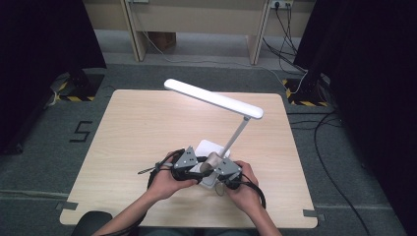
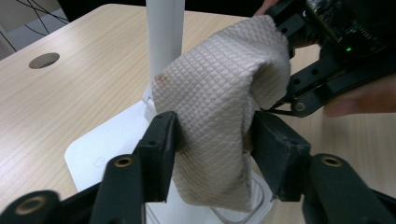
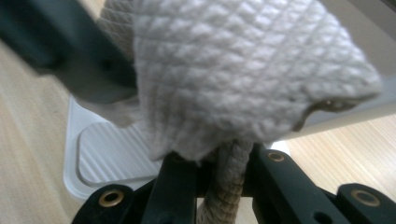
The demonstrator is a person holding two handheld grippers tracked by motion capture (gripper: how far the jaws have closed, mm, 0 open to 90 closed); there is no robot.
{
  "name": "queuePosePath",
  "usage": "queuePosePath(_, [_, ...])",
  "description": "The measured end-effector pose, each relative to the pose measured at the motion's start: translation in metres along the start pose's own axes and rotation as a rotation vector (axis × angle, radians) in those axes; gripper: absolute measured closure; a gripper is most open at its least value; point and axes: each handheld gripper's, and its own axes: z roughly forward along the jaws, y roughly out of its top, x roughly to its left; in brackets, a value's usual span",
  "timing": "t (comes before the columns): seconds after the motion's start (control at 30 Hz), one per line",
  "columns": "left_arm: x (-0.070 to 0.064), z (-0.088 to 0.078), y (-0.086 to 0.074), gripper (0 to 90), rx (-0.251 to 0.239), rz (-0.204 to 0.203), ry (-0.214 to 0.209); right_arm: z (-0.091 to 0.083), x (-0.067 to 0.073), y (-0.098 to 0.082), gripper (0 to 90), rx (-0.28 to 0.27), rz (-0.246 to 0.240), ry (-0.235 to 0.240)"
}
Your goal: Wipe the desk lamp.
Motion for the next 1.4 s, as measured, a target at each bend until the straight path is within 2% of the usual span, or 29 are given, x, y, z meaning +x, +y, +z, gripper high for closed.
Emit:
queuePosePath(0.13, [0.002,0.001,-0.002,51.4,0.013,0.020,0.001,-0.001,0.001,0.001,82.4,-0.015,0.001,0.015])
queuePosePath(0.2, [0.001,0.000,-0.002,44.5,0.022,0.020,0.001,-0.001,0.000,0.001,82.4,-0.021,0.009,0.020])
queuePosePath(0.3, [-0.005,-0.002,0.001,31.4,0.032,0.057,0.008,-0.001,-0.003,0.001,82.4,-0.017,0.026,0.012])
queuePosePath(0.37, [-0.007,-0.002,0.001,27.2,0.041,0.076,0.017,-0.001,-0.004,0.002,82.4,-0.014,0.029,0.010])
queuePosePath(0.47, [-0.007,0.002,-0.001,26.3,0.043,0.065,0.019,-0.002,-0.004,0.004,82.4,-0.014,0.025,0.007])
queuePosePath(0.53, [-0.006,0.003,-0.003,30.8,0.040,0.053,0.033,-0.002,-0.003,0.004,82.4,-0.018,0.024,0.010])
queuePosePath(0.67, [-0.001,0.001,-0.003,51.2,0.016,0.055,0.032,-0.001,0.000,0.004,82.4,-0.019,0.021,0.021])
queuePosePath(0.7, [-0.001,0.000,-0.003,55.6,0.011,0.050,0.038,-0.001,0.000,0.004,82.4,-0.023,0.002,0.020])
queuePosePath(0.73, [0.000,-0.001,-0.003,63.4,0.006,0.045,0.037,-0.001,0.001,0.005,82.4,-0.019,0.003,0.023])
queuePosePath(0.77, [0.001,-0.001,-0.003,67.4,0.002,0.039,0.038,0.000,0.002,0.005,82.4,-0.021,0.001,0.026])
queuePosePath(0.83, [0.002,-0.003,-0.004,76.6,-0.018,0.009,0.031,0.000,0.003,0.005,82.4,-0.023,-0.017,0.022])
queuePosePath(0.87, [0.003,-0.004,-0.004,78.9,-0.030,-0.008,0.022,0.000,0.004,0.006,82.4,-0.020,-0.010,0.027])
queuePosePath(0.97, [0.006,-0.006,-0.007,81.8,-0.056,-0.072,0.016,0.000,0.006,0.007,81.6,-0.031,-0.020,0.019])
queuePosePath(1.0, [0.008,-0.007,-0.007,82.3,-0.056,-0.076,0.024,-0.001,0.006,0.008,79.9,-0.035,-0.012,0.018])
queuePosePath(1.07, [0.013,-0.009,-0.009,82.6,-0.051,-0.083,0.042,-0.001,0.006,0.008,71.2,-0.053,-0.008,0.008])
queuePosePath(1.17, [0.025,-0.011,-0.013,82.7,-0.034,-0.077,0.109,-0.001,0.005,0.007,58.1,-0.062,0.020,0.015])
queuePosePath(1.2, [0.031,-0.010,-0.015,82.7,-0.022,-0.064,0.136,-0.002,0.004,0.006,56.5,-0.067,0.024,0.013])
queuePosePath(1.3, [0.045,-0.007,-0.022,82.7,0.013,-0.066,0.191,-0.005,0.001,0.003,54.3,-0.071,0.047,0.020])
queuePosePath(1.4, [0.053,-0.002,-0.025,82.7,0.032,-0.069,0.220,-0.007,-0.001,-0.003,53.7,-0.079,0.077,0.033])
